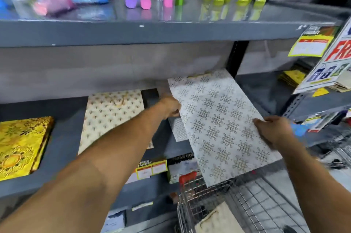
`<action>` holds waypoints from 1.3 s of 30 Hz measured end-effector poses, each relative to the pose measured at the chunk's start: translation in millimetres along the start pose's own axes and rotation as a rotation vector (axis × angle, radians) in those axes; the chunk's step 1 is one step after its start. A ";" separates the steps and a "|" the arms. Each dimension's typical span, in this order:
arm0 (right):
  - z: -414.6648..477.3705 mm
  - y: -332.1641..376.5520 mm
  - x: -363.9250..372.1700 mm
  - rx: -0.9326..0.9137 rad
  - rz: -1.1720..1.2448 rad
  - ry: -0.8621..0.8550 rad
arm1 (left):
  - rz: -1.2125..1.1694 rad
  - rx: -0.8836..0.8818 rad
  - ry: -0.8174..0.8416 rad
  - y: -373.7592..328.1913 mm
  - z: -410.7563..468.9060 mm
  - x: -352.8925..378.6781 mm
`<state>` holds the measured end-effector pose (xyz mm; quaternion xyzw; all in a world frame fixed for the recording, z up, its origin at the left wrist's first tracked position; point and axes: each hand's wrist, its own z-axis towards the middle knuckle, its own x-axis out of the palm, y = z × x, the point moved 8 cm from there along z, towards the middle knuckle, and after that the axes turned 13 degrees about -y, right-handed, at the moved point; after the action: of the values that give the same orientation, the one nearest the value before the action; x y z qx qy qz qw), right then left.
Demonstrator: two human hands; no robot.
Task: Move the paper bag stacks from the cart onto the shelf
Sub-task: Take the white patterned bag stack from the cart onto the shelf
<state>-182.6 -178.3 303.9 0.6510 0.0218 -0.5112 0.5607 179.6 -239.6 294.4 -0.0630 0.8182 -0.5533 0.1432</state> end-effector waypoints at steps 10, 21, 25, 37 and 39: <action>24.4 27.4 122.2 0.045 -0.078 0.126 | 0.511 0.191 -0.234 7.1 103.8 -18.2; 28.6 45.1 156.1 -0.041 -0.301 -0.018 | 0.627 0.171 -0.351 14.1 147.8 -21.0; 29.4 45.6 160.6 -0.088 -0.312 -0.009 | 0.668 0.184 -0.351 18.9 154.7 -19.9; 11.9 57.6 92.9 -0.389 -0.328 -0.169 | 1.010 0.835 -0.427 -30.2 79.0 7.8; 4.9 41.2 67.7 -0.441 -0.343 -0.208 | 1.033 0.997 -0.375 -32.3 45.0 28.9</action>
<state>-128.7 -234.2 287.2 0.4443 0.1842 -0.6455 0.5933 164.0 -299.3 303.9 0.3091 0.3571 -0.7011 0.5342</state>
